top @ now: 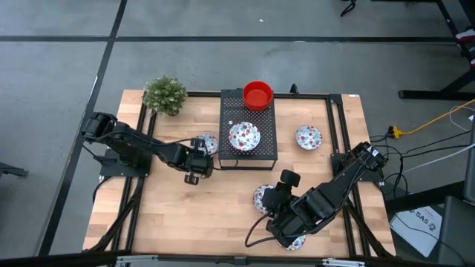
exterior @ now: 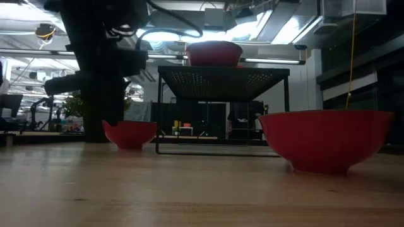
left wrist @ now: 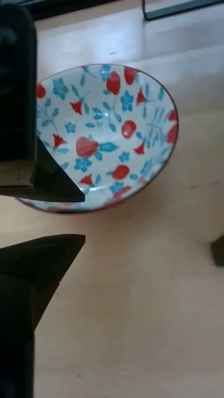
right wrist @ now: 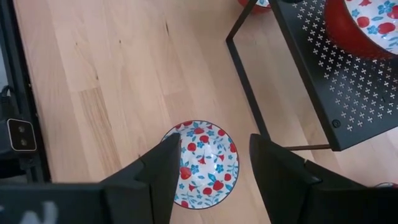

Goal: Pick & Place Mini bowls
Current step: Stack the white patterned bowl on top of the other white patterned bowl on the shelf

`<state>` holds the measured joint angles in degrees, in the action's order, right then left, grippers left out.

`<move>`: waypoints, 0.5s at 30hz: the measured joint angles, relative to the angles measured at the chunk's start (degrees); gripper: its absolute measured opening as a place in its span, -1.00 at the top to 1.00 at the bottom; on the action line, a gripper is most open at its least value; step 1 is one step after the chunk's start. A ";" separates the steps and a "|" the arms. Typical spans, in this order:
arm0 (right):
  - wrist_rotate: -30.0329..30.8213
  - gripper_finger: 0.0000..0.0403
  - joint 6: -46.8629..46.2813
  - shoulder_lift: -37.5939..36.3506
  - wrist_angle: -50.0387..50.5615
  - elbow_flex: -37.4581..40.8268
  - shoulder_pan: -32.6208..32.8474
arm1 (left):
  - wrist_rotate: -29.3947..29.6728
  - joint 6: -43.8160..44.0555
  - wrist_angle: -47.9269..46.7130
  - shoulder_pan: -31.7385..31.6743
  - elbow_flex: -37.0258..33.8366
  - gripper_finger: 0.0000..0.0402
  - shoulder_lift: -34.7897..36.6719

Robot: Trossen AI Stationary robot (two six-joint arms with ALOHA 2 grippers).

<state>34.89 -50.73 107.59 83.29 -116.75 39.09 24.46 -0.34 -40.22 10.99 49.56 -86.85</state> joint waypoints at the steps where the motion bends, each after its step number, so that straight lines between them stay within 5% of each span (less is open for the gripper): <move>1: 0.00 0.05 -0.01 0.00 0.12 0.00 0.00 | 0.16 -0.04 0.36 -0.31 -0.27 0.56 -0.01; 15: 0.02 0.05 -0.19 0.00 0.61 0.00 -1.01 | -2.37 -0.45 4.31 -3.74 -3.08 0.62 -0.02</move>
<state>34.92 -50.92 107.59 83.90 -116.75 38.09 22.09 -0.80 -35.90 7.25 46.48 -86.87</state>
